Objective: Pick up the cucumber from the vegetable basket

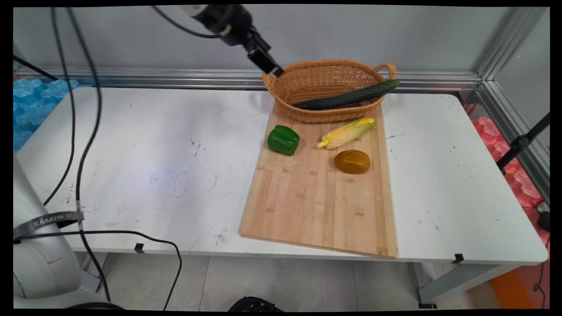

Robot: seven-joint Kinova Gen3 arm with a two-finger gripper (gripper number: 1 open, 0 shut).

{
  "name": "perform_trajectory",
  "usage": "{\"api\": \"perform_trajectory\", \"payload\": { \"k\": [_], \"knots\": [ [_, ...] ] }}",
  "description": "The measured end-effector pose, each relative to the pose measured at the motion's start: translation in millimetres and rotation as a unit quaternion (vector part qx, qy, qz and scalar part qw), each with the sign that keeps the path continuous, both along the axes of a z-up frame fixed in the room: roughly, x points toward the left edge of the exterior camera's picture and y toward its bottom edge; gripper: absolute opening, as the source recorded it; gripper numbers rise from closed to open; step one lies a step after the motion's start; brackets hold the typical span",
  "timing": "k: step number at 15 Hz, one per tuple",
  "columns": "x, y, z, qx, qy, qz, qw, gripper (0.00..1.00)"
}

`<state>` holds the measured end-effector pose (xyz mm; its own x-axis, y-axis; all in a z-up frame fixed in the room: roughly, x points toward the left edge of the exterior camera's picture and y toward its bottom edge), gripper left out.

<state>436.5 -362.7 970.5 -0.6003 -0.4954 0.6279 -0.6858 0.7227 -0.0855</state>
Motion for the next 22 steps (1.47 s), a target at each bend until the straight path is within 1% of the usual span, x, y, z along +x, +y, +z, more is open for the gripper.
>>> {"api": "perform_trajectory", "payload": {
  "k": [3,5,9,11,16,22],
  "knots": [
    [-22,-34,-11,-0.007,-0.004,-0.003,1.0000,1.00],
    [-38,-57,-23,-0.007,-0.009,-0.007,0.9999,1.00],
    [-66,-94,-52,-0.001,-0.021,-0.016,0.9997,1.00],
    [-76,-107,-63,0.001,-0.025,-0.019,0.9995,1.00],
    [-105,-145,-101,0.012,-0.039,-0.032,0.9986,1.00],
    [-125,-176,-135,0.022,-0.057,-0.047,0.9970,1.00]
  ]
}}
